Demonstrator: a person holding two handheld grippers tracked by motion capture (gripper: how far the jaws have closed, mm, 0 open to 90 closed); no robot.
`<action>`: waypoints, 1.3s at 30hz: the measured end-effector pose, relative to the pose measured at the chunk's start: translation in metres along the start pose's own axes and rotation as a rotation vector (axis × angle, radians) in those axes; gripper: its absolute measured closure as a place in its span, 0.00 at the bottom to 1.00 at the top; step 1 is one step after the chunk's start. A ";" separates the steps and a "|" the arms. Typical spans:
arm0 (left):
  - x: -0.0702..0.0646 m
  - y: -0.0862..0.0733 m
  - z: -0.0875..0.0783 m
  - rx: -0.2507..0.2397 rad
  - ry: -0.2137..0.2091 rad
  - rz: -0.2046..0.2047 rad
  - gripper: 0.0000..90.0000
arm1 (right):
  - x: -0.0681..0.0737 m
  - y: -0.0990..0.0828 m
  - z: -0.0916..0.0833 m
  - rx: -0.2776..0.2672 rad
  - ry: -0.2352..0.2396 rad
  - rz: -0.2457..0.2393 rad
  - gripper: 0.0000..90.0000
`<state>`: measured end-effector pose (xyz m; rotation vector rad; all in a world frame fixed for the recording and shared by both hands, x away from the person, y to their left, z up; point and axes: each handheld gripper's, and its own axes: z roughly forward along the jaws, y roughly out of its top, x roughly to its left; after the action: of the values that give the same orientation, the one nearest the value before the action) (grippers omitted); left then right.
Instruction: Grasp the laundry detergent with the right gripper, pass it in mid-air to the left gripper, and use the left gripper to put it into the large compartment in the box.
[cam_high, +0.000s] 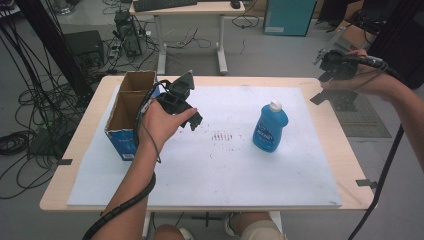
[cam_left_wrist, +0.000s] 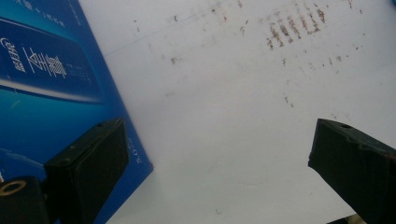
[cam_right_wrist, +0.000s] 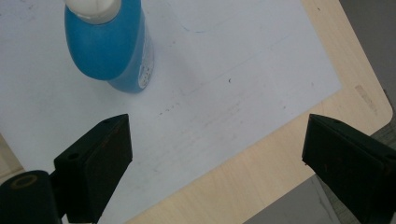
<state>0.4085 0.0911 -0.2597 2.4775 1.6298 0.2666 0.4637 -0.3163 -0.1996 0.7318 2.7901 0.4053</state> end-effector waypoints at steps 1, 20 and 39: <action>0.000 -0.001 0.000 0.000 0.001 -0.001 0.06 | 0.000 0.000 0.000 -0.001 -0.003 0.000 0.09; -0.003 -0.004 -0.003 -0.007 -0.002 0.011 0.06 | 0.007 -0.021 -0.005 -0.039 -0.005 0.006 0.09; -0.002 -0.007 0.003 -0.010 -0.012 0.031 0.06 | 0.036 -0.075 0.021 -0.193 0.003 0.080 0.07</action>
<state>0.4025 0.0921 -0.2639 2.4935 1.5829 0.2633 0.4061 -0.3563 -0.2490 0.7990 2.6819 0.6793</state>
